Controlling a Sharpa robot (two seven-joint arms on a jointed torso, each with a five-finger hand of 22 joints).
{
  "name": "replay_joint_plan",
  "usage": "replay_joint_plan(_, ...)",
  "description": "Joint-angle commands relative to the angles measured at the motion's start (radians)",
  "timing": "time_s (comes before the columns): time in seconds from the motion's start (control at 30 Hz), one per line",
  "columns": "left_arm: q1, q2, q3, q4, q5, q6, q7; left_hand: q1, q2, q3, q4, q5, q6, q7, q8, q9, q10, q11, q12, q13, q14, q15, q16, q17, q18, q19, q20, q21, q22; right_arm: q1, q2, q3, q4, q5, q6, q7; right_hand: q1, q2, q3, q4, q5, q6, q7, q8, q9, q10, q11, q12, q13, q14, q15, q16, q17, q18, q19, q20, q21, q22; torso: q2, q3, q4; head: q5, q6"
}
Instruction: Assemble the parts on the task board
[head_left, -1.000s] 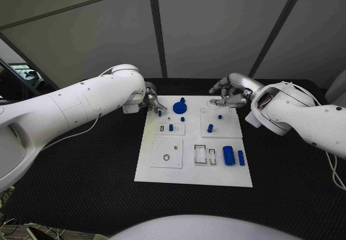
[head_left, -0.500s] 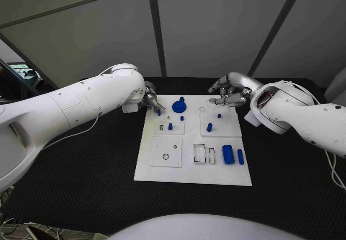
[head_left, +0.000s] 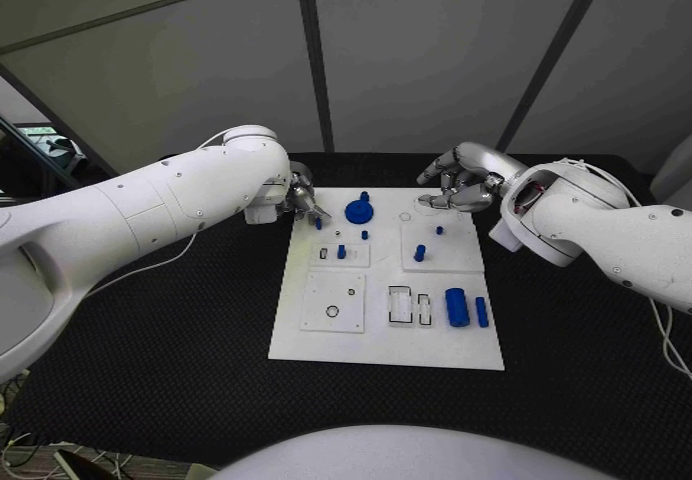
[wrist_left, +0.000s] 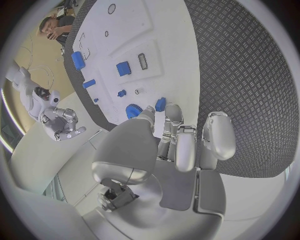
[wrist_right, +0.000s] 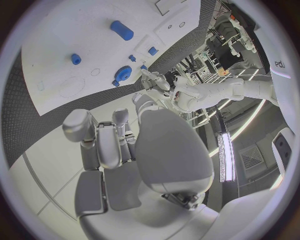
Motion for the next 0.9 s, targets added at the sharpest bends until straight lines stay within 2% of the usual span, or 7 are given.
replay_joint_plan(0.03,0.001,0.0,0.0,-0.001,-0.006,0.012,0.013,0.015,0.005,0.012,0.001,0.006,0.008,-0.002,0.009,0.004,0.005,-0.008,0.005,0.001,0.07,-0.009,0.004,0.178,0.009,0.007,-0.004,0.002,0.003,0.002,0.001,0.001,0.0,0.0,0.006,0.004,-0.009,0.003,0.006,0.001,0.004,-0.005,0.0,0.004,-0.001,-0.005,0.0,0.0,0.001,0.011,-0.007,-0.001,0.002,0.008,-0.004,-0.003,-0.004,0.001,0.0,-0.0001,0.0001,0.0,0.0)
replay_joint_plan(0.2,0.001,0.0,0.0,-0.002,-0.005,0.011,0.019,0.032,0.018,0.032,-0.008,0.006,0.009,-0.008,0.019,0.01,0.008,-0.013,0.006,0.0,0.071,-0.013,0.006,0.18,0.009,0.009,-0.007,0.003,0.006,0.002,0.001,0.001,-0.001,0.0,0.006,0.004,-0.009,0.003,0.006,0.001,0.004,-0.005,0.0,0.005,-0.001,-0.004,0.0,0.0,0.002,0.011,-0.007,-0.002,0.001,0.008,-0.004,-0.003,-0.004,0.001,0.0,0.0,-0.0001,-0.001,-0.001)
replay_joint_plan(0.47,0.001,0.002,0.0,-0.005,0.006,-0.004,0.031,0.099,0.041,0.148,-0.061,0.007,-0.011,-0.014,0.029,0.02,0.007,-0.021,-0.008,-0.016,0.071,-0.022,0.007,0.18,0.008,0.012,-0.017,0.003,0.013,0.002,0.001,0.001,-0.001,0.0,0.006,0.004,-0.008,0.003,0.007,0.001,0.004,-0.005,0.0,0.005,0.0,-0.003,0.0,0.001,0.003,0.011,-0.007,-0.002,0.001,0.008,-0.004,-0.003,-0.004,0.002,0.0,0.0,-0.0004,0.001,-0.004)
replay_joint_plan(0.57,0.001,0.002,0.0,-0.006,0.009,-0.012,0.037,0.116,0.031,0.237,-0.094,0.009,-0.021,-0.013,0.033,0.025,0.006,-0.021,-0.018,-0.026,0.071,-0.022,0.008,0.18,0.008,0.012,-0.018,0.001,0.015,0.002,0.001,0.001,-0.001,0.0,0.006,0.003,-0.008,0.003,0.007,0.001,0.004,-0.005,0.0,0.005,0.0,-0.003,0.0,0.001,0.003,0.011,-0.007,-0.002,0.001,0.008,-0.004,-0.003,-0.004,0.002,0.0,0.0004,-0.0004,0.001,-0.004)
replay_joint_plan(0.6,0.001,0.002,0.0,-0.005,0.012,-0.014,0.038,0.107,0.017,0.304,-0.109,0.006,-0.025,-0.004,0.038,0.029,0.008,-0.017,-0.023,-0.031,0.071,-0.021,0.008,0.179,0.009,0.012,-0.02,0.0,0.017,0.002,0.001,0.001,-0.001,0.0,0.006,0.003,-0.008,0.003,0.007,0.001,0.004,-0.005,0.0,0.005,0.0,-0.003,0.0,0.001,0.003,0.011,-0.007,-0.002,0.001,0.008,-0.004,-0.003,-0.004,0.002,0.0,0.0004,-0.0003,0.001,-0.004)
replay_joint_plan(0.67,0.001,0.0,0.0,-0.004,0.021,-0.018,0.039,0.083,-0.004,0.361,-0.118,0.007,-0.027,-0.007,0.045,0.034,0.013,-0.02,-0.023,-0.034,0.071,-0.018,0.008,0.178,0.008,0.013,-0.017,0.0,0.02,0.002,0.001,0.001,-0.001,0.0,0.006,0.003,-0.008,0.003,0.007,0.001,0.004,-0.005,0.0,0.005,0.0,-0.003,0.0,0.001,0.003,0.011,-0.007,-0.002,0.001,0.008,-0.004,-0.003,-0.004,0.002,-0.001,0.0002,-0.0004,0.001,-0.004)
replay_joint_plan(0.9,0.001,-0.028,0.0,0.028,0.073,-0.051,0.043,0.029,-0.045,0.484,-0.15,0.004,-0.032,-0.01,0.066,0.05,0.026,-0.02,-0.017,-0.034,0.071,-0.019,0.009,0.179,0.007,0.016,-0.015,-0.001,0.027,0.002,-0.001,0.001,-0.001,0.0,0.007,0.003,-0.008,0.003,0.007,0.001,0.004,-0.005,0.0,0.005,0.0,-0.003,0.0,0.001,0.003,0.011,-0.007,-0.002,0.001,0.008,-0.004,-0.003,-0.004,0.002,-0.001,-0.0004,0.0007,-0.001,-0.002)
